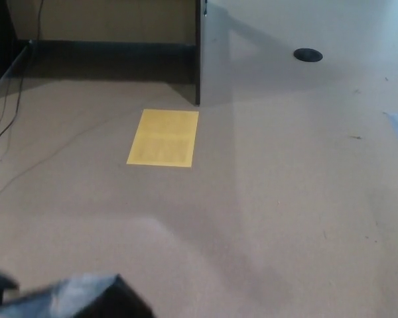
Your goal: A person is holding a plastic bag and the robot extends its left hand to grab the bag by hooking its thumb into the holes at the top and brings its hand down by its side. Then it extends its arm again to hand the plastic bag back to the person.
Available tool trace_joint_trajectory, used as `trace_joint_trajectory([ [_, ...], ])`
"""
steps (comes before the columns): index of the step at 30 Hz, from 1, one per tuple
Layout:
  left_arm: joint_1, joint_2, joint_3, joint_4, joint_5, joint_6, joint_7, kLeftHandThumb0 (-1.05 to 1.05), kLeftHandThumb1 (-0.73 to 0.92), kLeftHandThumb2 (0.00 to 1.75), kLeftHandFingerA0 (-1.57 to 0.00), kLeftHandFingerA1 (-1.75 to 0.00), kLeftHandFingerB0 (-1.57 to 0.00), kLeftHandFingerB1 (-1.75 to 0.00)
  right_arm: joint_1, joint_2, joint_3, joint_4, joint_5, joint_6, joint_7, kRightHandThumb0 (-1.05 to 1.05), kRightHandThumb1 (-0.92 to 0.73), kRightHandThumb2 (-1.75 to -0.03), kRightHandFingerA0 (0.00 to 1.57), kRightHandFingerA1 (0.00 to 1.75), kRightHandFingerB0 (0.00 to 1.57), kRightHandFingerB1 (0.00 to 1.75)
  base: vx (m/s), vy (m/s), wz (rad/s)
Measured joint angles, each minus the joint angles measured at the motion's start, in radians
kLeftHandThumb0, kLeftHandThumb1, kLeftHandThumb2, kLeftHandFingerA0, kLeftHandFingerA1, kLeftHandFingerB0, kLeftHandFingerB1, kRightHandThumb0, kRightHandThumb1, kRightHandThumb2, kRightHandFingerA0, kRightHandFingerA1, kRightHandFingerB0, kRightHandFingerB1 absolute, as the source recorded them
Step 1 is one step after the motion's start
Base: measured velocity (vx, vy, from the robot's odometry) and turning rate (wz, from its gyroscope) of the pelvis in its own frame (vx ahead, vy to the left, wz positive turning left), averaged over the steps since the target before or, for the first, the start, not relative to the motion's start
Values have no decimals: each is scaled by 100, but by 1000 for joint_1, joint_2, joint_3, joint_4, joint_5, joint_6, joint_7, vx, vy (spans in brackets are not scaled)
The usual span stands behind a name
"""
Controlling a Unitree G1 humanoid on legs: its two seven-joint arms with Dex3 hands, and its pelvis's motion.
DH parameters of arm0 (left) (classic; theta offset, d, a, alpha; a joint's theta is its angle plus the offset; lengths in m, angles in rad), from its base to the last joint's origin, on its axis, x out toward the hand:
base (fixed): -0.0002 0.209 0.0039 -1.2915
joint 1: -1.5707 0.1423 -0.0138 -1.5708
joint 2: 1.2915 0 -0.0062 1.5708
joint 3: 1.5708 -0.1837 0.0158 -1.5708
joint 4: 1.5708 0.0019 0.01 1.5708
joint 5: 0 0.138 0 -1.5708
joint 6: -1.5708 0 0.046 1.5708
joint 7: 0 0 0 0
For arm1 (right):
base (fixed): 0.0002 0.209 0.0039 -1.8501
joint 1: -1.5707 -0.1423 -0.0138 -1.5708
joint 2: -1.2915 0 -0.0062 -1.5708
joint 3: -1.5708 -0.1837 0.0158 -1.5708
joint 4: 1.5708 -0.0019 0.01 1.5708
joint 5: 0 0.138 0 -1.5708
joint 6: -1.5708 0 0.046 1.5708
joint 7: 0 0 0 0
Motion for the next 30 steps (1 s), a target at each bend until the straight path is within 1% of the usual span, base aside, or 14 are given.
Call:
trace_joint_trajectory([
  [3,-58,0,26,-90,-21,18,-49,-11,78,71,-83,-167,-74,-122,0,0,-2,0,1,0,4,-30,-67,-60,82,73,64,43,0,0,0],
  [4,-81,-3,29,-122,-28,29,-71,-11,71,75,-102,-163,-77,-124,-1,0,-1,-1,1,0,4,-29,-67,-60,82,70,64,43,0,0,0],
  [5,-92,-5,29,-138,-30,34,-82,-9,72,78,-84,-171,-74,-128,-1,0,-1,-1,1,0,4,-29,-67,-60,82,69,64,43,0,0,0],
  [8,-159,-30,30,-237,-40,75,-143,-7,66,86,-86,-170,-76,-128,-1,0,-1,-2,0,0,3,-30,-68,-60,82,69,64,43,0,0,0],
  [9,-181,-44,30,-277,-44,91,-165,-1,56,99,-119,-135,-86,-111,-2,0,-1,-3,0,0,3,-31,-67,-60,83,72,65,43,0,0,0],
  [10,-198,-55,28,-304,-44,103,-181,-1,56,99,-119,-135,-86,-111,-2,0,0,-4,0,0,3,-31,-67,-60,83,72,65,43,0,0,0],
  [11,-226,-71,23,-331,-45,118,-200,-1,68,78,-89,-165,-79,-129,-3,0,0,-4,0,0,3,-31,-67,-60,83,71,65,43,0,0,0],
  [12,-253,-87,19,-351,-45,130,-217,-7,73,70,-84,-167,-73,-138,-4,0,0,-4,0,0,3,-30,-67,-60,83,71,64,43,0,0,0],
  [18,-468,-177,-19,-426,-43,226,-333,-10,70,78,-88,-172,-70,-136,-8,0,0,-10,0,0,4,-30,-67,-60,82,71,65,44,0,0,0],
  [20,-535,-202,-28,-431,-40,257,-365,-14,73,72,-88,-175,-74,-129,-9,0,0,-11,0,0,4,-30,-67,-60,83,69,65,43,0,0,0],
  [23,-634,-220,-41,-431,-39,300,-416,-6,72,78,-82,-174,-67,-147,-12,0,0,-15,0,0,5,-31,-67,-60,83,69,65,43,0,0,0],
  [28,-817,-224,-57,-352,-37,353,-485,-11,74,73,-81,-169,-72,-141,-21,-1,-1,-11,0,0,7,-32,-67,-60,83,69,66,44,0,0,0],
  [29,-840,-225,-58,-337,-37,360,-492,-13,76,71,-82,-170,-73,-136,-23,-1,-2,-10,1,0,8,-35,-55,-90,83,81,59,60,0,0,0],
  [30,-869,-229,-60,-312,-38,365,-499,-13,76,71,-82,-170,-73,-136,-24,-1,-2,-9,1,1,9,-35,-55,-90,83,81,59,60,0,0,0],
])
